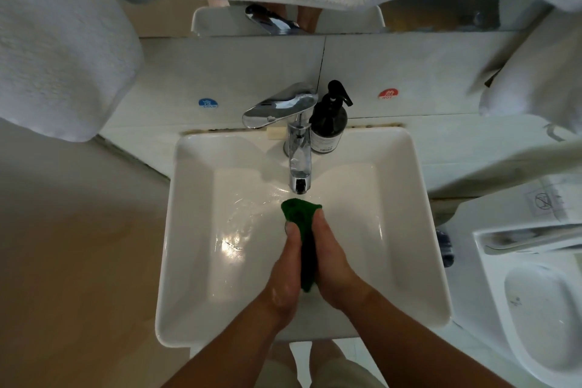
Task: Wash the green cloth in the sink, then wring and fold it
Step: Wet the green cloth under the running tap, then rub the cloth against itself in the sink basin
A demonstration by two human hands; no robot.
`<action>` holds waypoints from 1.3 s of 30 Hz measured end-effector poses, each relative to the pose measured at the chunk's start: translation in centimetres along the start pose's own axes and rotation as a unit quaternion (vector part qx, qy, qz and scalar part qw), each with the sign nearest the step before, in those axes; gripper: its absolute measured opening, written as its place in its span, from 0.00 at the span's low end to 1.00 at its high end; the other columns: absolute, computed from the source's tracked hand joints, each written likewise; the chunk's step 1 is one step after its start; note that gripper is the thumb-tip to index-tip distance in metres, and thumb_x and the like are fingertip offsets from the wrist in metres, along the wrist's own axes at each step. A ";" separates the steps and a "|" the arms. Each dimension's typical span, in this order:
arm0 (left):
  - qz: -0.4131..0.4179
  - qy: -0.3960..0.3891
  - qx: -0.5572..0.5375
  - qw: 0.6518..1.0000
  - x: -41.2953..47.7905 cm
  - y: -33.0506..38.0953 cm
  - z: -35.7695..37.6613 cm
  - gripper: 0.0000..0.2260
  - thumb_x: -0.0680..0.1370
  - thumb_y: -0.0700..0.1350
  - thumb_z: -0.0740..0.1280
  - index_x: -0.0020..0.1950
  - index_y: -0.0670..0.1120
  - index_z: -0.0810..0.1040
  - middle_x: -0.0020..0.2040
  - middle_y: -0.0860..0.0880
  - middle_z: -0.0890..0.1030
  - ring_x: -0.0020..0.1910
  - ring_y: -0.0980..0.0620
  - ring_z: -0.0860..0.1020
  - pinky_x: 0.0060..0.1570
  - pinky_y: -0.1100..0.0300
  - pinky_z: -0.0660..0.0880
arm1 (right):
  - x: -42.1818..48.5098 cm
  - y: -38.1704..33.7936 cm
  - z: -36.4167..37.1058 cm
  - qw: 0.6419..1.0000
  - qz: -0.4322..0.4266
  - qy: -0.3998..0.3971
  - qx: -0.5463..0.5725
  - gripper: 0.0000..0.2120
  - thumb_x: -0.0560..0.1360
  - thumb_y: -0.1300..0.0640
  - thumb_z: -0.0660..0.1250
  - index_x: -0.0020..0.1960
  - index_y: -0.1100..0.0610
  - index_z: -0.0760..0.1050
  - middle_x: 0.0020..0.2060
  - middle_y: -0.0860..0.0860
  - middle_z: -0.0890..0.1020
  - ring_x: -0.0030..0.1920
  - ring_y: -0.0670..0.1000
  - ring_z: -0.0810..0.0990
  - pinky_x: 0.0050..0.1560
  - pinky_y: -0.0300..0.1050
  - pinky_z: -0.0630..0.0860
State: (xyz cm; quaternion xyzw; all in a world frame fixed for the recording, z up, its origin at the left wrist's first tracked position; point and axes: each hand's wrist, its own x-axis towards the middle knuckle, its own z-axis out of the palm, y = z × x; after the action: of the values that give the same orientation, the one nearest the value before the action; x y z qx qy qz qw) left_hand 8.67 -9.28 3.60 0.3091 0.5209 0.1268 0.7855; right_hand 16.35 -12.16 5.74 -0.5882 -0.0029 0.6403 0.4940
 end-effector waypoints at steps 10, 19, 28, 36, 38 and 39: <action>0.019 -0.002 0.100 0.995 1.1 1.4 -2.1 0.13 0.84 0.58 0.54 0.64 0.61 0.74 0.62 0.55 0.81 0.61 0.54 0.79 0.64 0.54 0.74 | -0.1 -1.4 0.3 0.995 -0.003 0.056 -0.077 0.11 0.83 0.45 0.59 0.54 0.42 0.81 0.50 0.45 0.86 0.52 0.46 0.85 0.45 0.36 0.79; 0.003 -0.008 -0.062 0.998 2.8 2.0 -5.3 0.16 0.84 0.52 0.59 0.70 0.53 0.75 0.62 0.45 0.83 0.61 0.42 0.81 0.65 0.42 0.75 | -5.9 -10.5 0.7 0.891 -0.284 0.077 -0.346 0.09 0.82 0.55 0.62 0.53 0.46 0.81 0.44 0.45 0.85 0.43 0.46 0.84 0.43 0.40 0.80; -0.003 -0.029 -0.170 0.985 5.0 2.6 -5.1 0.18 0.82 0.53 0.60 0.70 0.51 0.75 0.63 0.42 0.82 0.63 0.41 0.79 0.54 0.48 0.79 | -3.9 -18.3 6.6 0.989 0.008 -0.121 -0.080 0.29 0.78 0.40 0.62 0.65 0.64 0.75 0.33 0.54 0.81 0.27 0.49 0.73 0.30 0.41 0.63; -0.010 -0.027 -0.155 0.987 6.2 2.3 -4.4 0.23 0.80 0.56 0.63 0.72 0.49 0.73 0.67 0.40 0.79 0.66 0.38 0.76 0.66 0.41 0.73 | -4.2 -18.5 6.8 0.987 0.022 -0.153 -0.041 0.26 0.77 0.41 0.64 0.56 0.64 0.76 0.34 0.54 0.81 0.26 0.48 0.73 0.25 0.37 0.65; -0.006 -0.035 -0.156 0.987 6.2 2.7 -4.2 0.19 0.82 0.54 0.60 0.71 0.50 0.75 0.64 0.42 0.81 0.64 0.41 0.78 0.60 0.46 0.77 | -4.2 -18.8 6.7 0.986 0.018 -0.161 -0.031 0.25 0.77 0.41 0.63 0.55 0.64 0.76 0.34 0.54 0.81 0.26 0.48 0.73 0.25 0.37 0.66; -0.007 -0.040 -0.155 0.987 6.2 2.9 -4.2 0.18 0.83 0.53 0.59 0.71 0.50 0.74 0.64 0.43 0.81 0.64 0.41 0.78 0.59 0.47 0.77 | -4.2 -18.9 6.7 0.986 0.017 -0.163 -0.024 0.25 0.77 0.41 0.63 0.53 0.64 0.77 0.34 0.54 0.81 0.26 0.48 0.74 0.25 0.37 0.66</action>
State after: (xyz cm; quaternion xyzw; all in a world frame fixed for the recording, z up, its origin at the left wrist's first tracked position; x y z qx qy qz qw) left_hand 7.90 -2.34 -0.33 0.1846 0.4653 0.1886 0.8449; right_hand 22.48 -1.27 21.98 -0.4879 -0.0889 0.7355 0.4616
